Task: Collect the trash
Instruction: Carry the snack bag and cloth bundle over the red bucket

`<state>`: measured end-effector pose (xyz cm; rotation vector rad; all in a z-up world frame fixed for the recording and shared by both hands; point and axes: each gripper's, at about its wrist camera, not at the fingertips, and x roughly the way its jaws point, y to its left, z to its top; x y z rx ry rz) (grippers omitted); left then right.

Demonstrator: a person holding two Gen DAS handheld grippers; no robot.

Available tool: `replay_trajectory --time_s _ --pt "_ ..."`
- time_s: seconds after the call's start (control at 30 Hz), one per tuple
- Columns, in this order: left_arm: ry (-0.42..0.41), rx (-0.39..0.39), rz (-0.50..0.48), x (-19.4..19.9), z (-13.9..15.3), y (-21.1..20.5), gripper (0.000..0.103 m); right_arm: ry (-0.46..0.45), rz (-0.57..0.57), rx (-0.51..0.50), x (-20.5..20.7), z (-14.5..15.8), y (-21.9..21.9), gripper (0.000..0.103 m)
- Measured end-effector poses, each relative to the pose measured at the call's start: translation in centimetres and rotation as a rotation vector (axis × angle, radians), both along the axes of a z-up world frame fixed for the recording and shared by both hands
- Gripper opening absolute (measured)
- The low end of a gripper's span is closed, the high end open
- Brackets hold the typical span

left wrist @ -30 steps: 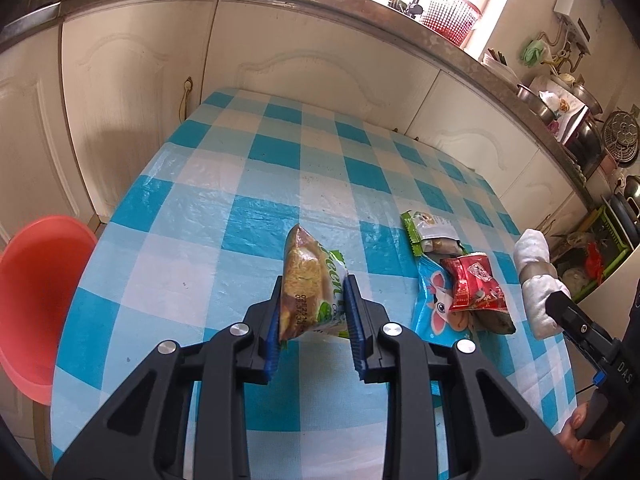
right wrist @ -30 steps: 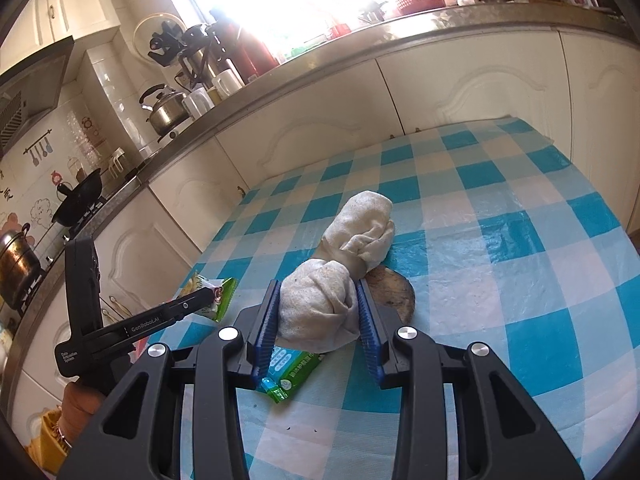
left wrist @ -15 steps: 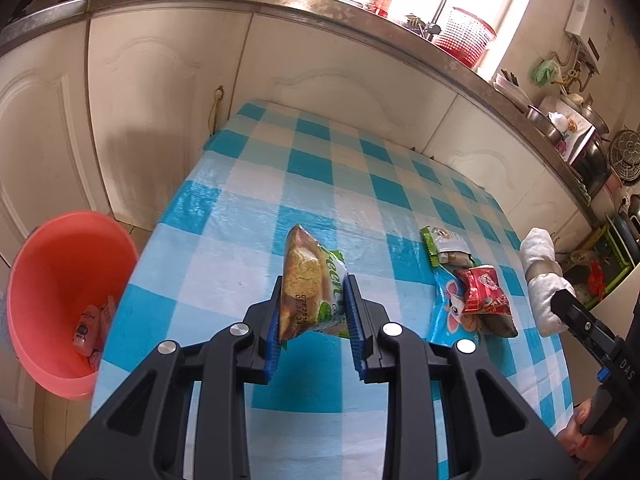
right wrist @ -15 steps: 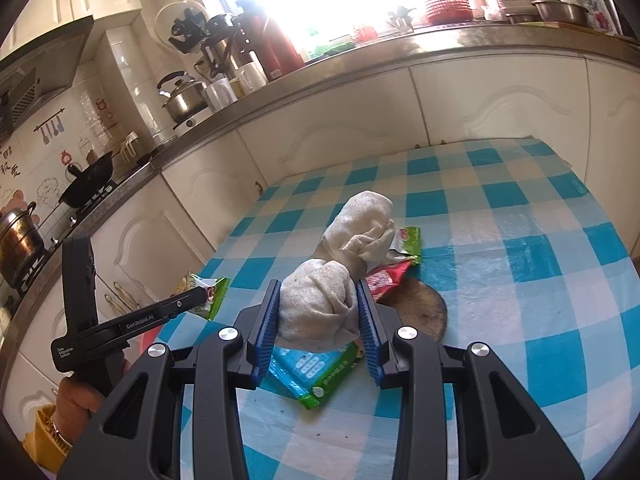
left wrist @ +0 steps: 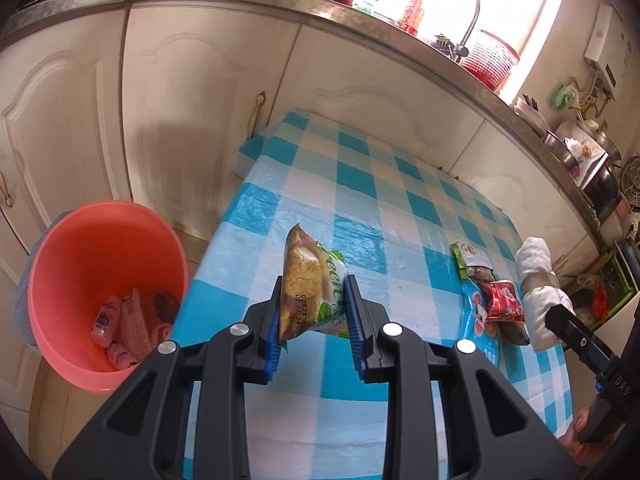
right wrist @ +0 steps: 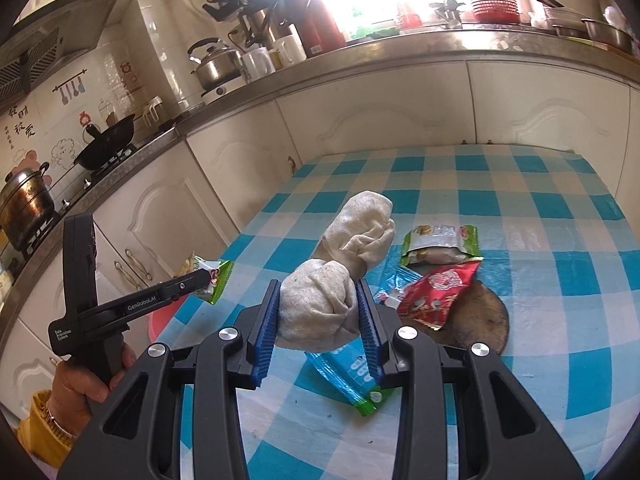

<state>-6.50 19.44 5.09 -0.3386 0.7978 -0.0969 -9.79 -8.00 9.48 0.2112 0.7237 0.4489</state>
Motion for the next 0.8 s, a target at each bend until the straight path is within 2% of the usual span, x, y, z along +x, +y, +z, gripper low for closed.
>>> replay_trajectory --time_s 0.4,0.8 --pt "-0.015 -0.012 0.095 -0.8 0.1 4.0 0.029 0.056 0.144 -0.028 1.1 -0.8 5.4 0.039" --pt "-0.016 -0.016 0.241 -2.3 -0.2 9.7 0.029 0.129 0.318 -0.034 3.0 -2.1 12.0 0.039"
